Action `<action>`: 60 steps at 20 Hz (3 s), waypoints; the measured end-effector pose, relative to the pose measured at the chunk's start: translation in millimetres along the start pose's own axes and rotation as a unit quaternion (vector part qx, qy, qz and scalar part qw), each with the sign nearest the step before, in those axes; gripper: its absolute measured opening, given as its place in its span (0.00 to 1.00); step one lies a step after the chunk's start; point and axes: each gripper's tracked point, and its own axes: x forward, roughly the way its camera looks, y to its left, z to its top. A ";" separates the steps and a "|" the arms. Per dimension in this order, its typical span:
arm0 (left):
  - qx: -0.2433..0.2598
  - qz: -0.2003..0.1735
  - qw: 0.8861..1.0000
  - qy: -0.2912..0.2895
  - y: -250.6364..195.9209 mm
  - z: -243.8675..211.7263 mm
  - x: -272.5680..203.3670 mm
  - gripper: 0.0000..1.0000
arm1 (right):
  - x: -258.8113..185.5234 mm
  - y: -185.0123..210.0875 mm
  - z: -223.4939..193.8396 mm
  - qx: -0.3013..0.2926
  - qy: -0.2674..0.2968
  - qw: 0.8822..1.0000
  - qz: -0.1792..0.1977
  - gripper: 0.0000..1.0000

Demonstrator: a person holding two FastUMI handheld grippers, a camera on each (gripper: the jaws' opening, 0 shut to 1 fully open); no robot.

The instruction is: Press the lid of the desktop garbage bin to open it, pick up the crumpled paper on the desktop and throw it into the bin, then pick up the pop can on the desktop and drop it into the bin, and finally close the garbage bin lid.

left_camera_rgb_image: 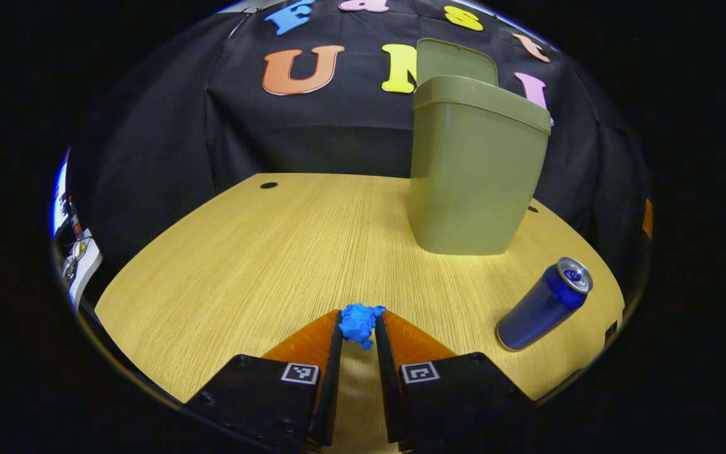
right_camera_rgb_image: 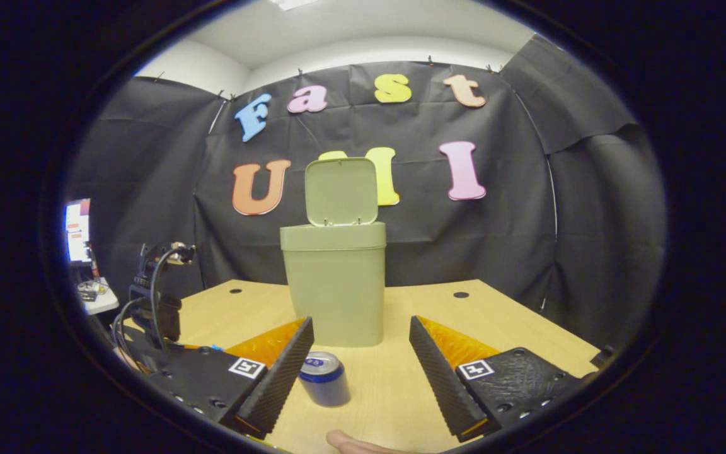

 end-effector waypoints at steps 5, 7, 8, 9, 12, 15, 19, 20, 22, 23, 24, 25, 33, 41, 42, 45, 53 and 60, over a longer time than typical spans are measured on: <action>0.009 0.007 0.999 -0.053 -0.2 26.7 -21.4 0.34 | 14.8 23.6 -31.4 -0.021 0.010 1.000 0.008 0.94; 0.011 0.015 0.997 -0.076 2.2 38.3 -29.9 0.34 | 18.7 33.1 -45.7 -0.021 0.021 0.999 0.016 0.94; 0.011 0.018 0.996 -0.086 3.2 42.3 -33.6 0.34 | 20.2 37.9 -54.5 -0.023 0.029 0.999 0.020 0.94; 0.011 0.020 0.995 -0.092 4.3 45.1 -37.0 0.33 | 21.5 41.2 -61.3 -0.027 0.038 0.999 0.021 0.94; 0.008 0.025 0.994 -0.108 11.0 55.8 -45.9 0.33 | 26.7 43.9 -79.3 -0.032 0.062 0.997 0.017 0.94; 0.004 0.017 0.994 -0.111 8.1 58.5 -51.3 0.33 | 33.4 44.3 -98.2 -0.037 0.090 0.995 0.013 0.94; 0.007 0.017 0.994 -0.111 6.8 58.6 -52.7 0.33 | 42.4 41.5 -125.8 -0.034 0.130 0.991 0.005 0.94; 0.008 0.017 0.994 -0.110 6.3 57.9 -52.5 0.33 | 44.0 41.2 -132.1 -0.032 0.140 0.990 0.004 0.94; 0.011 0.018 0.994 -0.108 5.7 57.6 -52.7 0.34 | 46.1 37.4 -139.9 -0.029 0.153 0.988 -0.002 0.94; 0.012 0.017 0.994 -0.108 5.3 57.0 -52.9 0.33 | 46.8 36.2 -141.9 -0.027 0.159 0.987 -0.004 0.95; 0.013 0.016 0.994 -0.107 4.1 56.4 -52.4 0.33 | 48.8 38.2 -144.5 -0.022 0.165 0.986 0.000 0.94; 0.015 0.015 0.994 -0.106 3.6 56.1 -52.1 0.33 | 49.3 40.2 -147.4 -0.017 0.171 0.985 0.004 0.94; 0.023 0.015 0.995 -0.100 1.4 53.2 -51.1 0.33 | 49.7 46.4 -145.9 -0.049 0.161 0.986 0.011 0.94; 0.027 0.019 0.995 -0.097 3.4 50.6 -51.3 0.34 | 53.3 33.6 -142.3 -0.046 0.146 0.988 -0.011 0.82; 0.026 0.018 0.995 -0.097 2.6 50.0 -50.2 0.33 | 51.8 35.2 -140.8 -0.041 0.145 0.989 -0.007 0.81; 0.027 0.018 0.995 -0.099 2.6 51.8 -51.3 0.34 | 44.0 39.6 -119.3 -0.042 0.122 0.992 0.002 0.79; 0.032 0.021 0.993 -0.109 -2.9 55.7 -61.7 0.34 | 5.3 32.2 -40.3 -0.044 0.045 0.998 0.012 0.80; 0.047 0.037 0.989 -0.136 -9.0 68.6 -88.0 0.33 | -29.0 9.4 16.2 -0.051 -0.010 0.999 0.000 0.79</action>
